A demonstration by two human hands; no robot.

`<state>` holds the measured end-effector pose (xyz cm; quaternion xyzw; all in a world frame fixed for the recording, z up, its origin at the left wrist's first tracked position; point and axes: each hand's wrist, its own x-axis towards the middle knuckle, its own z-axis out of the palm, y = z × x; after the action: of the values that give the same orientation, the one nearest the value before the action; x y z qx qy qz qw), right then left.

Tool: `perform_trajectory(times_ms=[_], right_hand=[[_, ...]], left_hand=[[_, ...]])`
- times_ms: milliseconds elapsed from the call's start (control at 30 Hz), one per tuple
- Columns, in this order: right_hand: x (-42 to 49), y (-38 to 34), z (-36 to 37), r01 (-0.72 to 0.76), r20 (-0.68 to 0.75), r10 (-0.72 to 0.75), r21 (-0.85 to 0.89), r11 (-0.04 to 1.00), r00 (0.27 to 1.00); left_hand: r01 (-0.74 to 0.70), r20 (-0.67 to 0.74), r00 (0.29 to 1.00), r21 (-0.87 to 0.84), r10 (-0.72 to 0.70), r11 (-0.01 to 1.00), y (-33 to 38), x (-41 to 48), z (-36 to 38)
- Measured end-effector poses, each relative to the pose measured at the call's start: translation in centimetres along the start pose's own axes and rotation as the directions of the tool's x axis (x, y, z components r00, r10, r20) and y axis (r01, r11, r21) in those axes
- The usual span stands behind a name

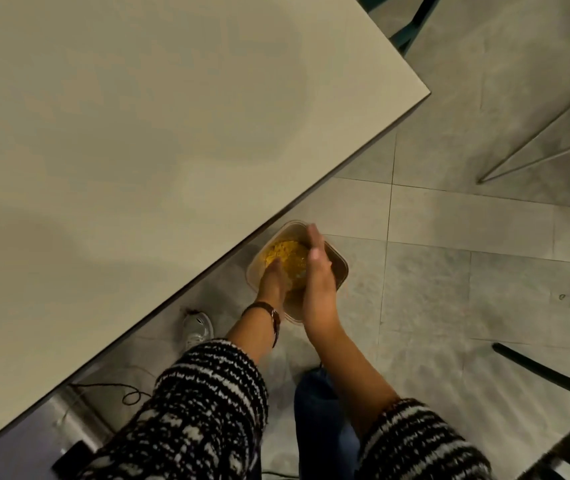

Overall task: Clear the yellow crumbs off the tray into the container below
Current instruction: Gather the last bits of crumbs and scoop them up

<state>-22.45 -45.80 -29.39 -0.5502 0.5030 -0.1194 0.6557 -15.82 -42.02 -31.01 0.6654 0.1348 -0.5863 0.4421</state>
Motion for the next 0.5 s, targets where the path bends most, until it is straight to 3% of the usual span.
perform_trajectory(times_ms=[33, 67, 100, 133, 200, 233, 300, 333, 367, 433, 500], right_hand=[[-0.3, 1.8, -0.2, 0.055, 0.14, -0.02, -0.254, 0.966, 0.99], [-0.9, 3.7, -0.7, 0.022, 0.259, 0.115, -0.473, 0.881, 0.959], [-1.0, 4.7, -1.4, -0.133, 0.201, 0.296, -0.573, 0.809, 0.934], [-1.0, 4.3, -2.3, -0.309, 0.133, 0.441, -0.538, 0.784, 0.888], [-1.4, 0.9, -3.7, -0.616, 0.079, 0.618, -0.052, 0.786, 0.782], [-1.8, -1.2, -3.8, -0.657, 0.172, 0.635, 0.241, 0.714, 0.753], [-3.5, -7.0, -3.6, -0.607, 0.302, 0.564, 0.624, 0.492, 0.768], [-4.9, -9.9, -3.7, -0.541, 0.283, 0.511, 0.694, 0.475, 0.812], [-6.4, -12.4, -3.8, -0.465, 0.257, 0.435, 0.741, 0.485, 0.863], [-10.4, -17.8, -4.7, -0.254, 0.1, 0.25, 0.65, 0.716, 0.963], [-14.7, -22.0, -5.9, -0.002, 0.044, -0.01, 0.279, 0.96, 0.999]], left_hand=[[0.055, 0.065, 0.997, -0.158, -0.046, 0.986, 0.7, -0.2, 0.2], [0.133, 0.129, 0.987, -0.294, -0.099, 0.946, 1.5, -0.7, 0.6], [0.137, 0.153, 0.984, -0.365, -0.086, 0.921, 2.3, -1.5, 1.0], [0.065, 0.151, 0.989, -0.386, -0.007, 0.92, 3.1, -2.6, 1.5], [-0.219, 0.053, 0.969, -0.275, 0.242, 0.936, 3.8, -5.5, 2.4], [-0.323, 0.039, 0.944, -0.097, 0.328, 0.941, 3.2, -7.3, 2.8], [-0.401, 0.116, 0.916, 0.265, 0.384, 0.877, 0.7, -9.1, 2.6], [-0.357, 0.12, 0.934, 0.383, 0.337, 0.852, -0.1, -9.9, 2.0], [-0.261, 0.085, 0.964, 0.46, 0.251, 0.848, -0.4, -10.6, 1.2], [-0.09, 0.074, 0.995, 0.508, 0.061, 0.856, 1.1, -13.4, 0.0], [-0.078, 0.147, 0.989, 0.402, 0.02, 0.912, 3.3, -17.7, 0.1]])
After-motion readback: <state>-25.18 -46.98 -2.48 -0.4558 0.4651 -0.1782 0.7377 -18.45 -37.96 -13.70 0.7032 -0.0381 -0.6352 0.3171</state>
